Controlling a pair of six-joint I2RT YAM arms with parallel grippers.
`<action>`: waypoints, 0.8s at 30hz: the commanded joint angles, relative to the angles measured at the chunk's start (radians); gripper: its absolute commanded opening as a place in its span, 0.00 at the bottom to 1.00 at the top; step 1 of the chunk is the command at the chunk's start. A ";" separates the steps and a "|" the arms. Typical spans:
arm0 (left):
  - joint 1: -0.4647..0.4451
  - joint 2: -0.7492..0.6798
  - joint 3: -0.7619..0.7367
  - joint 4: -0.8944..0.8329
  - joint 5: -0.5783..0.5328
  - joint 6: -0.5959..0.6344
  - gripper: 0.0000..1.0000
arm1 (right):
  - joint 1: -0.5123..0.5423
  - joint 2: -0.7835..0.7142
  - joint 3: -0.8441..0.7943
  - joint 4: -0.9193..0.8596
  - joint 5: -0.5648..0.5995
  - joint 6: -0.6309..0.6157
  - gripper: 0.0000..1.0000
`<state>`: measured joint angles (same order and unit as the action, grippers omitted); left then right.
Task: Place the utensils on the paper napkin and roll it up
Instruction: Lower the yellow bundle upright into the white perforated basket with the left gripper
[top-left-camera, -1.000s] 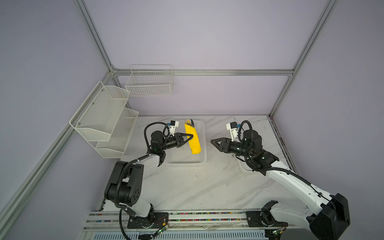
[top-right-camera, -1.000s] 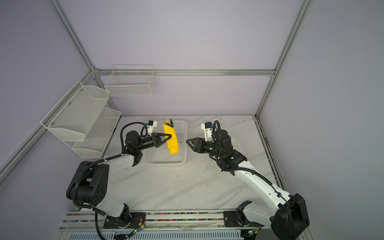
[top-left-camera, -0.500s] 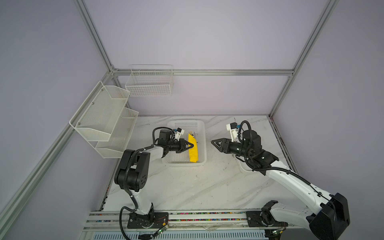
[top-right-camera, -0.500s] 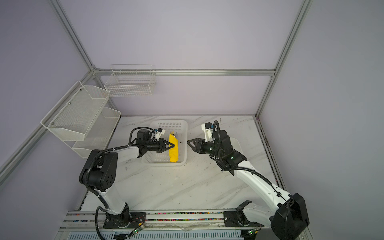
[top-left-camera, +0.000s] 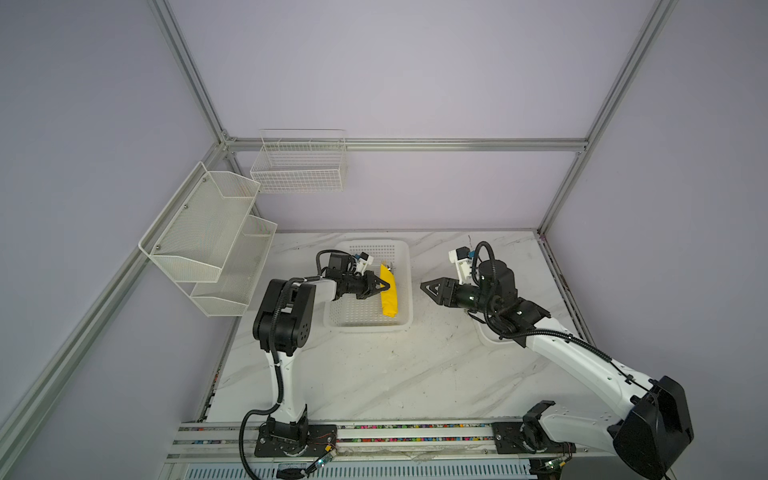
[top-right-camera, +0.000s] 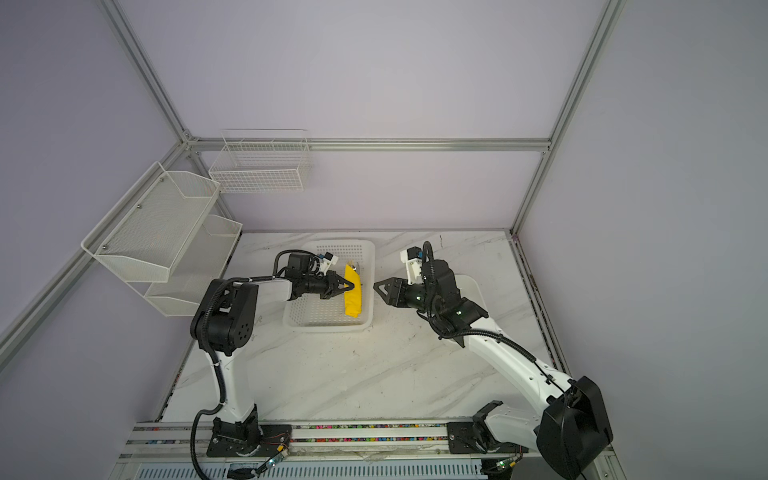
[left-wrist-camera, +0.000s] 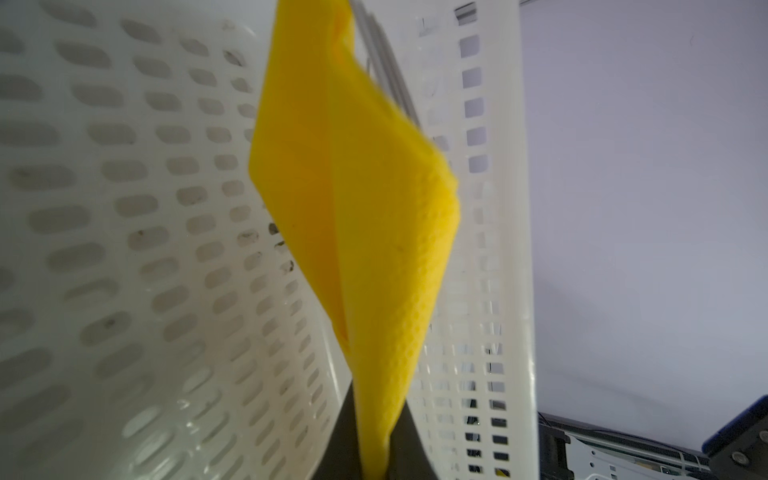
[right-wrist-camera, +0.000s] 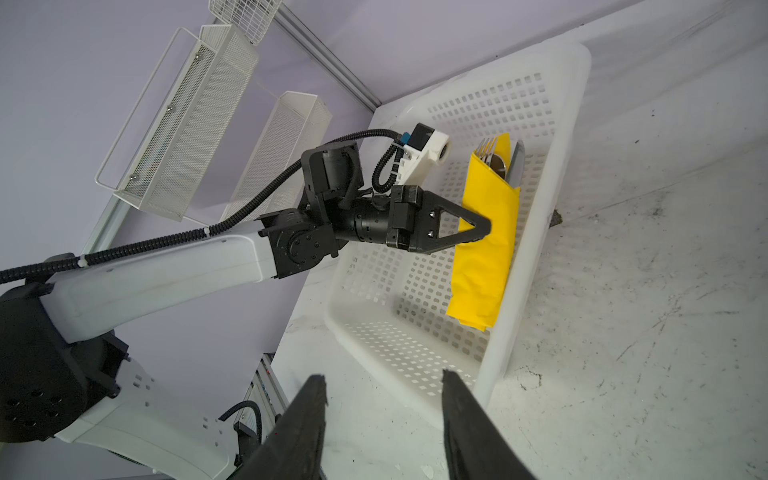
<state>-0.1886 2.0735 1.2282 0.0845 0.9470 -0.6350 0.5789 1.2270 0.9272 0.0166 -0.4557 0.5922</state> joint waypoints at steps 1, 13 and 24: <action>-0.013 0.021 0.105 0.026 0.039 0.004 0.09 | 0.004 0.016 -0.007 0.010 0.000 -0.019 0.47; -0.020 0.101 0.135 -0.008 0.037 0.001 0.10 | 0.003 0.031 -0.002 0.005 0.005 -0.025 0.47; -0.031 0.076 0.207 -0.337 -0.192 0.153 0.37 | 0.002 0.027 0.005 -0.004 0.017 -0.025 0.48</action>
<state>-0.2131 2.1811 1.3685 -0.1287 0.8761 -0.5526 0.5789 1.2514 0.9272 0.0154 -0.4511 0.5869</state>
